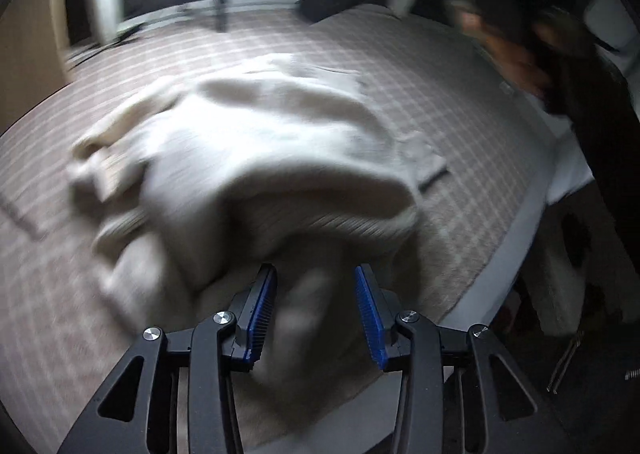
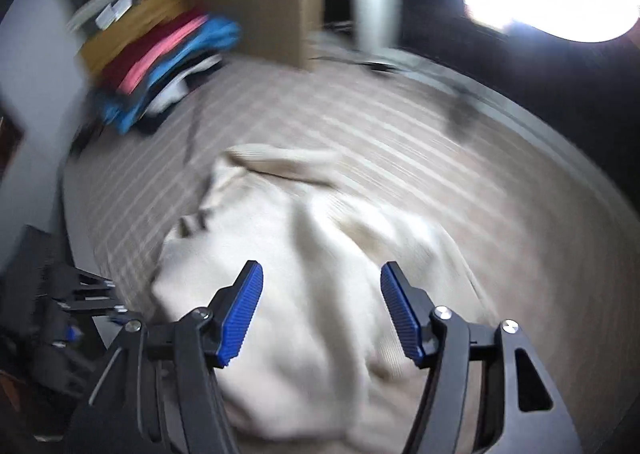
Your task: Fold clothes
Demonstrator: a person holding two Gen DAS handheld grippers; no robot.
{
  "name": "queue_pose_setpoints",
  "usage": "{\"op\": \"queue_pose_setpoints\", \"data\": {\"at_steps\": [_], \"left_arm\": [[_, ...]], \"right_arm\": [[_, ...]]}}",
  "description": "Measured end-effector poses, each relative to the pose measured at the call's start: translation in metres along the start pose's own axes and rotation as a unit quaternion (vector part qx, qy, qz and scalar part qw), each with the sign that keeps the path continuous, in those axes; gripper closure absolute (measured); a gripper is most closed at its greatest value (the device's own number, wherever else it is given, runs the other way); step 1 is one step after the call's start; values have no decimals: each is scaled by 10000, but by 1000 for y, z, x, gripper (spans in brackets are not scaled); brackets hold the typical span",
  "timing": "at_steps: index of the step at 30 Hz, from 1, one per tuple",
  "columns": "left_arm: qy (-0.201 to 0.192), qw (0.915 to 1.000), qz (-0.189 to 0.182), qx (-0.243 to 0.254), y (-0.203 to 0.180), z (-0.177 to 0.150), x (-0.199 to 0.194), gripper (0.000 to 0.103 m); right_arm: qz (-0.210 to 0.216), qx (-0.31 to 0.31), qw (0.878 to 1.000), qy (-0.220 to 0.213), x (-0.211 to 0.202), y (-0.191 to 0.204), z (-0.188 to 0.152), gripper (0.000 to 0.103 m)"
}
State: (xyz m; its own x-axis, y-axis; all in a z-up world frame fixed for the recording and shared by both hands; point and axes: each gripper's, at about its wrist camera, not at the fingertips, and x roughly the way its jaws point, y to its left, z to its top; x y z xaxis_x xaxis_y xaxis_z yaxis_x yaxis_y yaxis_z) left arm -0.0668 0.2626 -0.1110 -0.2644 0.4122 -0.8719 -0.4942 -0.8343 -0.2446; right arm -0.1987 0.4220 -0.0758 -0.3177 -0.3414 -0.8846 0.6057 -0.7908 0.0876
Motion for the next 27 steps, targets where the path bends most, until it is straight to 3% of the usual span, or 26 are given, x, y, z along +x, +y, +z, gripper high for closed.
{"op": "queue_pose_setpoints", "data": {"at_steps": [4, 7, 12, 14, 15, 16, 17, 19, 22, 27], "left_arm": [[-82, 9946, 510, -905, 30, -33, -20, 64], [-149, 9863, 816, -1423, 41, -53, -28, 64], [-220, 9800, 948, -1735, 43, -66, -33, 64], [-225, 9805, 959, -1699, 40, -64, -30, 64], [-228, 9808, 965, -1679, 39, -63, -28, 64], [-225, 9813, 961, -1653, 39, -62, -28, 64], [-216, 9818, 961, -1622, 38, -60, -26, 64], [-189, 9834, 938, -1540, 35, -55, -23, 64], [-138, 9866, 895, -1358, 31, -48, -20, 64], [-62, 9910, 792, -1080, 26, -33, -15, 63]], "right_arm": [[649, -916, 9920, 581, 79, 44, 61, 43], [1012, -1383, 9799, 1024, 122, 74, 79, 43], [436, -2343, 9513, 1955, 184, 110, 64, 43], [380, -2500, 9518, 1737, 181, 113, 56, 43], [364, -2560, 9521, 1631, 180, 114, 53, 48], [405, -2503, 9551, 1535, 177, 111, 52, 56], [432, -2344, 9611, 1398, 172, 105, 53, 78], [582, -1864, 9743, 1127, 158, 88, 58, 92], [556, -1195, 9897, 554, 124, 55, 61, 93], [14, 60, 9984, -563, 45, -14, 49, 94]]}}
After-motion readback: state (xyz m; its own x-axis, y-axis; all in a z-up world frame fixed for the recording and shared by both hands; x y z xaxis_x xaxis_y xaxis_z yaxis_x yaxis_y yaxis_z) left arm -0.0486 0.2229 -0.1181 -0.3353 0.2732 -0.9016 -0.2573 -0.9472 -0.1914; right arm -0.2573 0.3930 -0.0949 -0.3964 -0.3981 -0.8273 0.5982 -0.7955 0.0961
